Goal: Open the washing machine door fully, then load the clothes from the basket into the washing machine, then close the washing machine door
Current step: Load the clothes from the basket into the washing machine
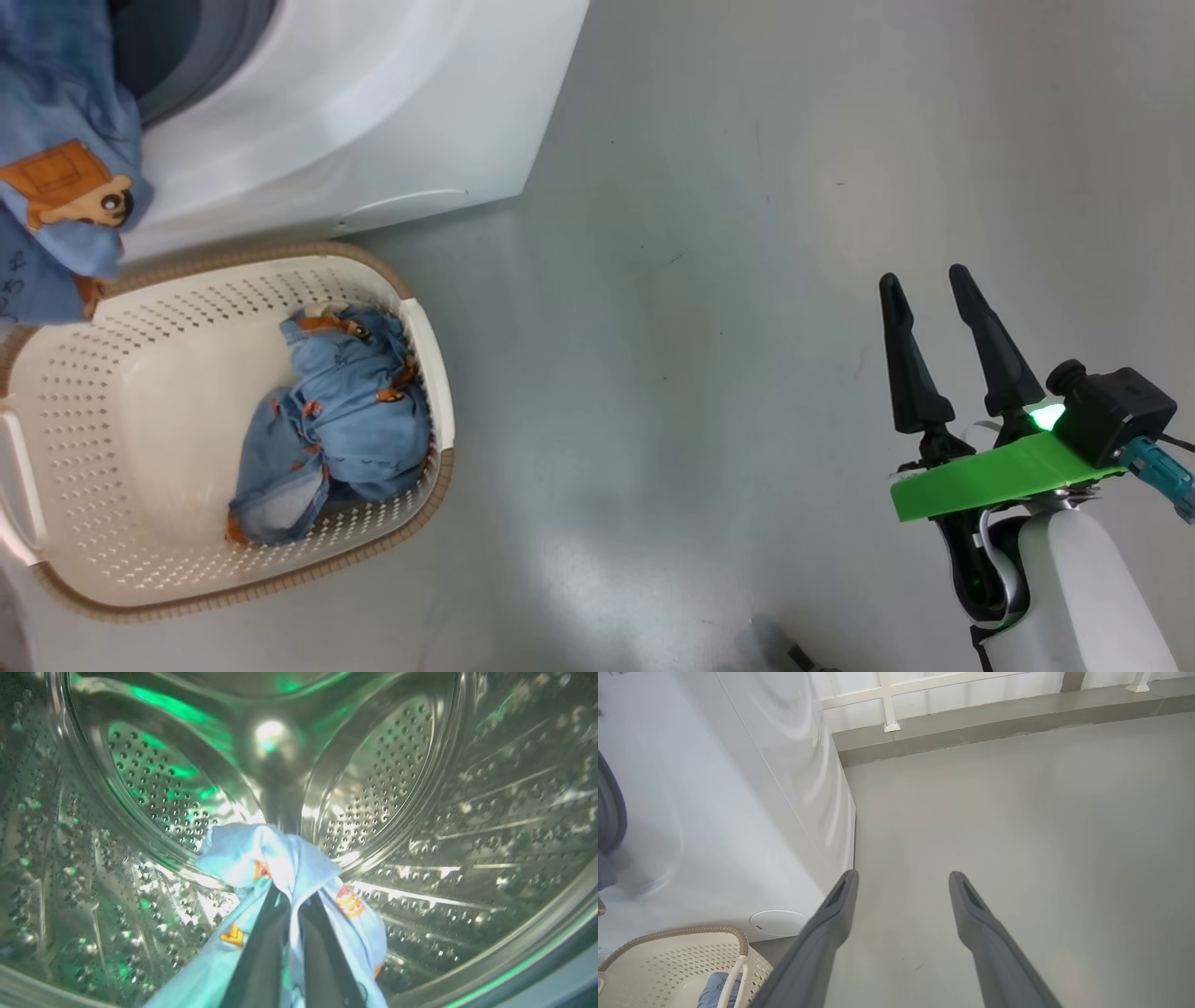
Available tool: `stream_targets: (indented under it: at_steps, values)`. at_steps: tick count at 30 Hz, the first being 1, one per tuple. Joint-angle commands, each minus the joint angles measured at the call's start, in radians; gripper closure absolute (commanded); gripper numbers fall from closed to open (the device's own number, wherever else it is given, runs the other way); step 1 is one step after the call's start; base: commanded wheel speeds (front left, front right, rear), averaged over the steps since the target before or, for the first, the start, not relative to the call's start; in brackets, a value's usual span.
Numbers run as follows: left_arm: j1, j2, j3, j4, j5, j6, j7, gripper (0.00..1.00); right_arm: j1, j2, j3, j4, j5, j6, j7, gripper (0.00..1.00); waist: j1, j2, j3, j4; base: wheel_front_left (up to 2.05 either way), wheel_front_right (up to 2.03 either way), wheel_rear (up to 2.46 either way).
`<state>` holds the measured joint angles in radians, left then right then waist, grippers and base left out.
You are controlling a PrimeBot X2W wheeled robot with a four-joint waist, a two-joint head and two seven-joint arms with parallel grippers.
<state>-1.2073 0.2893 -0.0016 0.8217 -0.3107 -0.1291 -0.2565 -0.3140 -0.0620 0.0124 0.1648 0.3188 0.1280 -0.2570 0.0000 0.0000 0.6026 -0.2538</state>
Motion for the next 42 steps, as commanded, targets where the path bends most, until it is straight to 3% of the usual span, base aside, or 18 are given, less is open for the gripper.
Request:
stream_targets:
  at_steps: [1, 12, 23, 42]
  values:
    - [-0.005, 0.050, -0.001, 0.001, 0.016, -0.001, -0.005, 0.00, 0.002, 0.003, 0.021, -0.019, 0.006, 0.003, -0.005, 0.00, 0.0000, 0.0000, -0.002, 0.003, 0.00, 0.00, 0.00]
    - [-0.019, 0.041, -0.020, 0.081, -0.013, -0.001, -0.005, 0.00, -0.001, 0.005, 0.018, -0.025, -0.002, 0.003, -0.005, 0.00, 0.0000, 0.0000, 0.003, 0.022, 0.00, 0.00, 0.00]
    - [0.058, 0.010, -0.032, 0.026, -0.049, -0.001, -0.005, 0.00, -0.005, -0.004, 0.006, -0.026, -0.003, 0.003, -0.005, 0.00, 0.0000, 0.0000, 0.001, 0.051, 0.00, 0.00, 0.00]
    - [0.521, -0.107, 0.074, -0.366, -0.023, -0.001, -0.005, 0.00, 0.011, -0.036, -0.035, -0.038, -0.013, 0.003, -0.005, 0.00, 0.0000, 0.0000, -0.036, 0.139, 0.00, 0.00, 0.00]
